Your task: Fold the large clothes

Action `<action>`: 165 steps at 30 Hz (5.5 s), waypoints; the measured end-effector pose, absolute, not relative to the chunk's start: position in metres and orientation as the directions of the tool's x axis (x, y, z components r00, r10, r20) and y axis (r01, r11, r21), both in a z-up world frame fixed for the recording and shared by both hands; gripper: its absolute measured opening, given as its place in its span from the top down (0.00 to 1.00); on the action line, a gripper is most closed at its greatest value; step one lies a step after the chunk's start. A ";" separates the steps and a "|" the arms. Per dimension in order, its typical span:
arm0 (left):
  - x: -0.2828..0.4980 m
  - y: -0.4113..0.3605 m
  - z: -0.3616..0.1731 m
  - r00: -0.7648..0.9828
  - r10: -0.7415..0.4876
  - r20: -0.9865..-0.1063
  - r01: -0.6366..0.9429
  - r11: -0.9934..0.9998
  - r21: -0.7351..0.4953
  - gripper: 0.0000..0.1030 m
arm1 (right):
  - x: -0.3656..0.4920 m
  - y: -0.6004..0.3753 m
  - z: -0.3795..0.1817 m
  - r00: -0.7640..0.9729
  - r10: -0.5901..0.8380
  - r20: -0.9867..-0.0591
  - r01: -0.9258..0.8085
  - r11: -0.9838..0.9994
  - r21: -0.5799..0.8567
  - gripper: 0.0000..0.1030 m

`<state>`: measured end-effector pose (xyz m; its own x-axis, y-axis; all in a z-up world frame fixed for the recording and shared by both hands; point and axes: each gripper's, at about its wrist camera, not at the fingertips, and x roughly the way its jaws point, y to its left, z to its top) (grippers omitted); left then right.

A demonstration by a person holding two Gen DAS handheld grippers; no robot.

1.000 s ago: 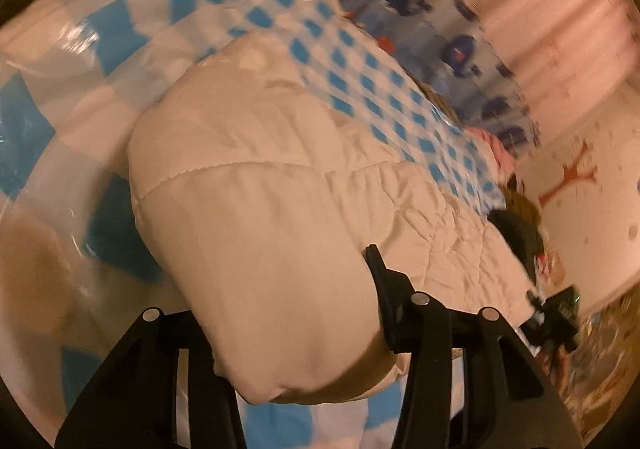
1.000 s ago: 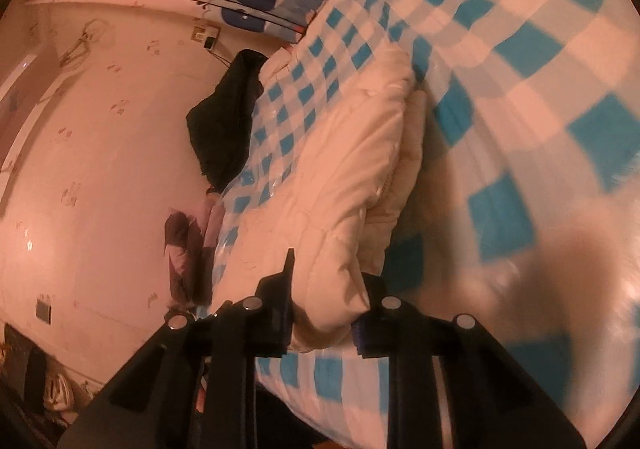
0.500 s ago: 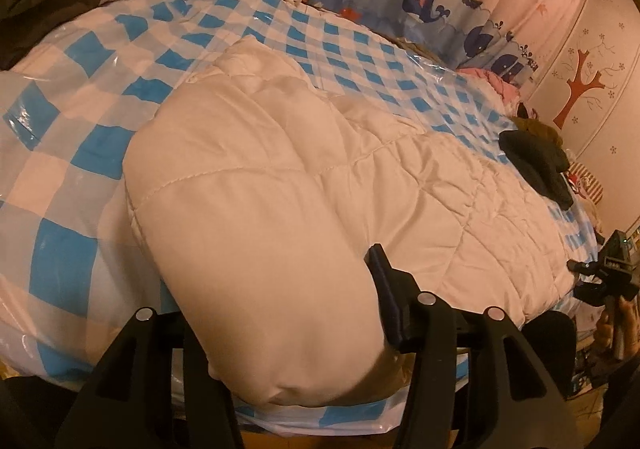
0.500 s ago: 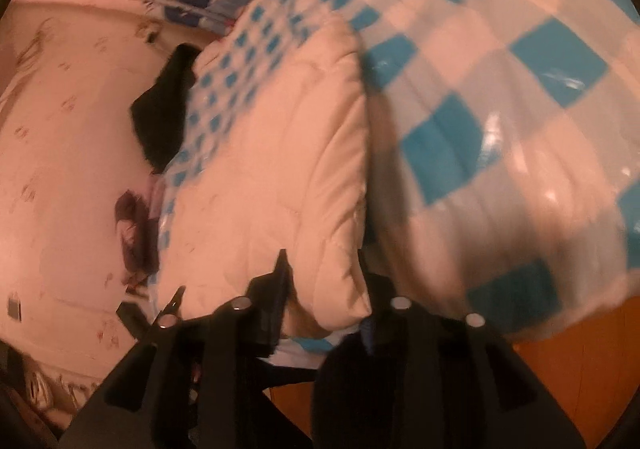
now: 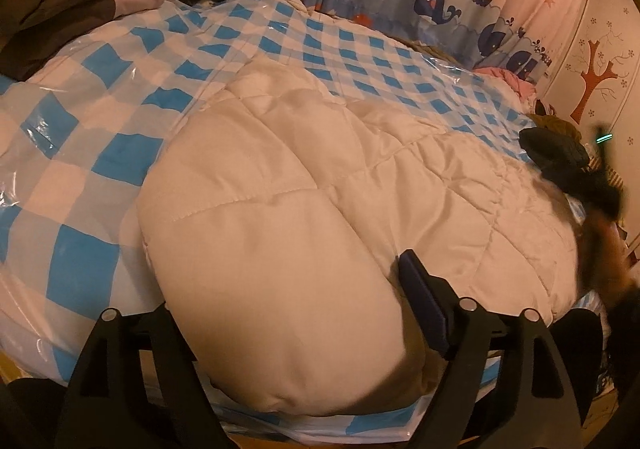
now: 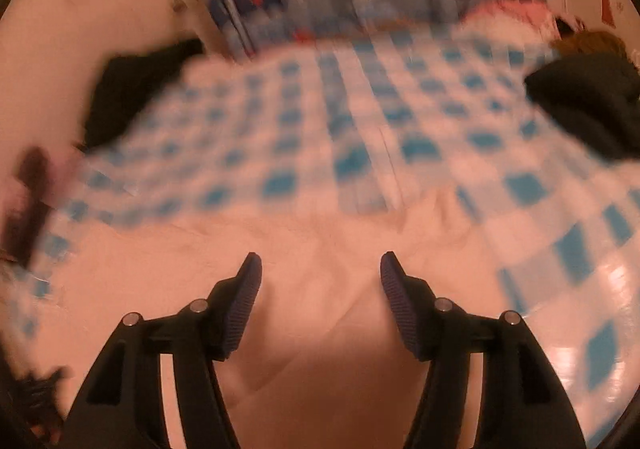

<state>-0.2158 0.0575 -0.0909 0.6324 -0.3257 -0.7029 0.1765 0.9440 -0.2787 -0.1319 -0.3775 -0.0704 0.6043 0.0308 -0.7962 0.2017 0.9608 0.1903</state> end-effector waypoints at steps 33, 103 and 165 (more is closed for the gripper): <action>-0.218 0.049 -0.091 0.655 -0.264 -0.708 0.176 0.964 -0.198 0.18 | -0.051 -0.274 -0.015 0.629 0.072 -0.774 -0.041 0.997 0.059 0.37; -0.221 0.123 -0.151 0.439 -0.696 -0.568 -0.050 0.613 -0.789 0.11 | -0.340 -0.487 -0.063 0.528 0.558 -0.641 0.285 0.594 0.752 0.07; -0.215 0.079 -0.123 0.553 -0.481 -0.680 -0.031 0.804 -0.594 0.12 | -0.211 -0.366 -0.015 0.553 0.107 -0.826 0.107 0.974 0.198 0.35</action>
